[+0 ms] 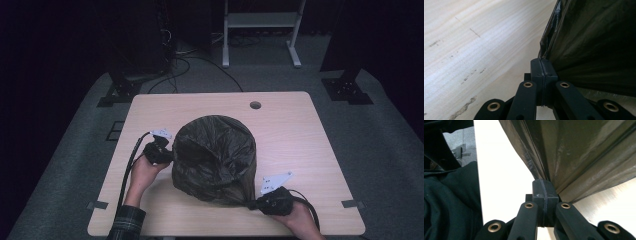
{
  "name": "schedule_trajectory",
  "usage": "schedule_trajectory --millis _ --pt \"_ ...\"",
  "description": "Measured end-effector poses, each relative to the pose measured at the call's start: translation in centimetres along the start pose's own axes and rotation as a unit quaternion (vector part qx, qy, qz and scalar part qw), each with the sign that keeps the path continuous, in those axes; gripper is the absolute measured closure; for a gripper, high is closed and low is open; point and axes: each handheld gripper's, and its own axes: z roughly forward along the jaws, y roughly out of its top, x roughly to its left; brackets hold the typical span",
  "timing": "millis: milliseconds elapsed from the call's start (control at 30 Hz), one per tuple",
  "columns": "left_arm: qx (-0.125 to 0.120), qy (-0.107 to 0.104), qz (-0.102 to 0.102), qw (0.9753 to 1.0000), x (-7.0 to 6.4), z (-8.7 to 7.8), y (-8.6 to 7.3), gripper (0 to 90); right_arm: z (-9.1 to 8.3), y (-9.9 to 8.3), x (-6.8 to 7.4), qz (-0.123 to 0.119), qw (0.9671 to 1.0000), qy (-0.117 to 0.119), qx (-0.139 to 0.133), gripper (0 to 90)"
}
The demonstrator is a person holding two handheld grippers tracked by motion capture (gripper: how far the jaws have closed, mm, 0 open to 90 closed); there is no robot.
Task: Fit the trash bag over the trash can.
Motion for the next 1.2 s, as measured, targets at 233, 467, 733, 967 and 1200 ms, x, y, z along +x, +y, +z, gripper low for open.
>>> schedule_trajectory --millis 233,467,733,967,1200 --pt "0.013 0.003 -0.004 0.9999 0.3 1.0 -0.6 89.8 0.2 -0.4 -0.6 0.001 0.9998 -0.015 0.01 90.0" --pt "0.031 0.011 -0.005 0.9995 0.4 1.9 -1.2 89.8 0.4 -0.7 -0.9 0.004 0.9996 -0.021 0.017 90.0" --pt "-0.013 0.027 0.006 0.9995 0.0 0.1 -0.8 71.4 -0.7 -0.5 -0.7 -0.002 0.9991 -0.037 -0.02 67.7" --pt "-0.06 0.041 0.013 0.9973 -0.6 -2.6 -0.6 41.7 -2.7 -0.2 -1.0 0.014 0.9958 -0.063 -0.065 28.9" --pt "-0.079 0.058 0.014 0.9951 -1.2 -4.9 -0.8 16.1 -4.6 0.8 -1.2 0.023 0.9935 -0.065 -0.091 11.8"
